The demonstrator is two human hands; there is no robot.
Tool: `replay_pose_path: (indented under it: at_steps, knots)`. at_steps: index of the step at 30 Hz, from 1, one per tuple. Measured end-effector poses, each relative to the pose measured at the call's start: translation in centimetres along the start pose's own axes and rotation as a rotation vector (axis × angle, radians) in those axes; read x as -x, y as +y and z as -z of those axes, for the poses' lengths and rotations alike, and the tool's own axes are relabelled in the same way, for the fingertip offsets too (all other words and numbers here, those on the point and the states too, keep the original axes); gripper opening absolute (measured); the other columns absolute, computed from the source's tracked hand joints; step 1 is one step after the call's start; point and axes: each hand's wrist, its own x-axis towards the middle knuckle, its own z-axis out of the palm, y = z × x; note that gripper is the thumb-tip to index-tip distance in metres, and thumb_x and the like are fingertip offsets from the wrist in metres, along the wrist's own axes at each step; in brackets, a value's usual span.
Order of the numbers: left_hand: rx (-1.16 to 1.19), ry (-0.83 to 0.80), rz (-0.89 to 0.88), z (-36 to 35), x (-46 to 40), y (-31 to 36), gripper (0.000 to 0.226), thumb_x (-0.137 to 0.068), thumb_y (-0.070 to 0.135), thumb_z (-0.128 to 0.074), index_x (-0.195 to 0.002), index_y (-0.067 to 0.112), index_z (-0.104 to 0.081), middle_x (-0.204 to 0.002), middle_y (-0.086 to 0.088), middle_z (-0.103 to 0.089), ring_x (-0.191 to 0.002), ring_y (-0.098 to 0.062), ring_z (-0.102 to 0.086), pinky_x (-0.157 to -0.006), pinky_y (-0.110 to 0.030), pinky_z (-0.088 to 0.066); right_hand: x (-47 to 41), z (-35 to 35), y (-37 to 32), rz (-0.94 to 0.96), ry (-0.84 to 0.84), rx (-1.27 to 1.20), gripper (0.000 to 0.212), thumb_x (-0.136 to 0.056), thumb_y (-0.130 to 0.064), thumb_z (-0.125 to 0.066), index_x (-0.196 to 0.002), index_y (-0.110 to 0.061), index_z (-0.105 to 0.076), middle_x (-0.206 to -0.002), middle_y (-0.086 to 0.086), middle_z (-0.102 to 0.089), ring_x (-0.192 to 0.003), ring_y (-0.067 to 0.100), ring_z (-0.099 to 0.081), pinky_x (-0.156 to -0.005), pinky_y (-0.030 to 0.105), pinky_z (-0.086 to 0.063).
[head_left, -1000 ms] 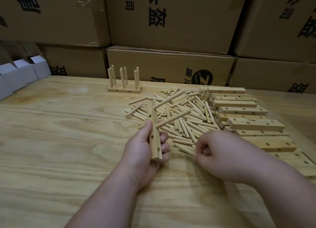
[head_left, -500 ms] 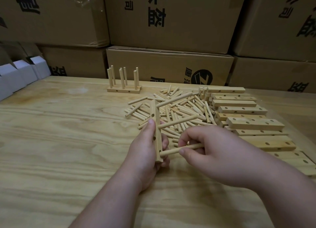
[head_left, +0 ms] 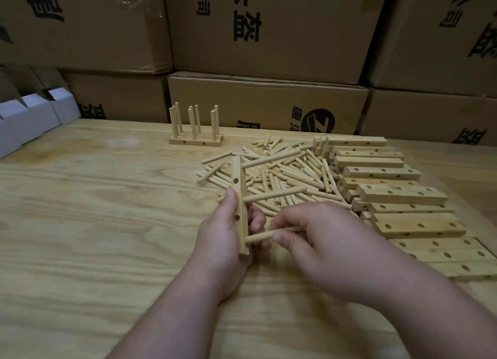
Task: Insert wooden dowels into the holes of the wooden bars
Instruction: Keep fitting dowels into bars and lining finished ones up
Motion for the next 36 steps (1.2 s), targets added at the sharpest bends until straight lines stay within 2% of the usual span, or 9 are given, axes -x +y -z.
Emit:
replay_pose_path:
  at_steps: [6,10,14,20,24,26,29,33,36]
  knots:
    - [0.083,0.017,0.012,0.1,-0.2,0.2,0.048,-0.107,0.046,-0.030,-0.077,0.010,-0.042,-0.061,-0.008,-0.034,-0.052,-0.020,-0.032,-0.043,-0.024,-0.041,0.0,-1.0,-0.7,0.042,0.037,0.008,0.015,-0.098,-0.039,-0.055,-0.100,-0.032,-0.068,-0.085,-0.014,-0.063,-0.081,0.005,-0.056,-0.072,0.028,-0.047]
    - [0.068,-0.062,0.040,0.3,-0.1,0.0,0.055,-0.105,0.048,-0.030,-0.069,0.009,-0.046,-0.060,-0.007,-0.039,-0.048,-0.017,-0.041,-0.045,-0.024,-0.041,-0.2,-0.8,-0.2,0.023,-0.003,-0.017,0.011,-0.097,-0.037,-0.058,-0.097,-0.033,-0.069,-0.075,-0.019,-0.058,-0.073,-0.001,-0.053,-0.060,0.015,-0.036]
    - [0.065,-0.109,0.044,0.5,-0.1,0.0,0.058,-0.104,0.049,-0.027,-0.068,0.009,-0.049,-0.062,-0.009,-0.042,-0.053,-0.021,-0.044,-0.059,-0.035,-0.037,-0.5,-1.2,0.5,-0.006,-0.028,-0.072,0.011,-0.097,-0.036,-0.059,-0.097,-0.033,-0.069,-0.070,-0.020,-0.057,-0.067,-0.006,-0.051,-0.055,0.014,-0.034]
    - [0.131,-0.010,0.020,0.7,-0.5,-0.1,0.058,-0.105,0.048,-0.031,-0.065,0.011,-0.050,-0.059,-0.007,-0.039,-0.049,-0.018,-0.042,-0.056,-0.032,-0.034,-0.5,-2.5,0.2,0.036,0.036,-0.103,0.015,-0.097,-0.033,-0.057,-0.104,-0.029,-0.070,-0.097,-0.014,-0.069,-0.093,0.004,-0.061,-0.084,0.033,-0.051]
    - [0.010,-0.074,0.068,0.8,-0.3,0.1,0.064,-0.100,0.055,-0.031,-0.059,0.008,-0.043,-0.059,-0.010,-0.034,-0.049,-0.020,-0.038,-0.041,-0.022,-0.035,-0.6,-1.9,0.6,0.054,-0.010,-0.103,0.011,-0.097,-0.031,-0.059,-0.096,-0.030,-0.070,-0.077,-0.023,-0.063,-0.078,-0.003,-0.056,-0.064,0.014,-0.042]
    - [0.009,-0.103,0.071,0.7,-0.1,0.2,0.061,-0.099,0.054,-0.031,-0.062,0.007,-0.043,-0.061,-0.011,-0.033,-0.051,-0.020,-0.037,-0.044,-0.024,-0.036,-0.6,-1.6,0.8,0.044,-0.035,-0.114,0.010,-0.097,-0.030,-0.060,-0.093,-0.030,-0.070,-0.071,-0.032,-0.058,-0.071,-0.010,-0.053,-0.062,0.009,-0.039]
    - [0.026,-0.091,0.040,0.6,-0.1,0.1,0.064,-0.103,0.051,-0.029,-0.058,0.009,-0.048,-0.059,-0.010,-0.036,-0.050,-0.021,-0.039,-0.053,-0.032,-0.031,-0.7,-1.8,0.7,0.046,-0.032,-0.093,0.010,-0.097,-0.031,-0.059,-0.093,-0.031,-0.069,-0.072,-0.025,-0.060,-0.074,-0.007,-0.054,-0.061,0.013,-0.041]
    - [0.081,-0.055,0.018,0.6,-0.1,0.3,0.068,-0.105,0.050,-0.029,-0.054,0.010,-0.050,-0.055,-0.007,-0.038,-0.044,-0.016,-0.041,-0.040,-0.022,-0.036,-0.6,-2.4,0.2,0.061,-0.003,-0.092,0.011,-0.098,-0.032,-0.056,-0.092,-0.031,-0.066,-0.080,-0.014,-0.064,-0.079,0.005,-0.057,-0.071,0.029,-0.048]
    - [0.062,-0.081,0.034,0.7,-0.1,0.3,0.067,-0.103,0.051,-0.030,-0.055,0.011,-0.053,-0.057,-0.008,-0.040,-0.048,-0.017,-0.042,-0.051,-0.028,-0.033,-0.5,-2.3,0.2,0.067,-0.001,-0.101,0.010,-0.097,-0.031,-0.058,-0.093,-0.030,-0.067,-0.076,-0.015,-0.063,-0.077,0.004,-0.057,-0.064,0.018,-0.043]
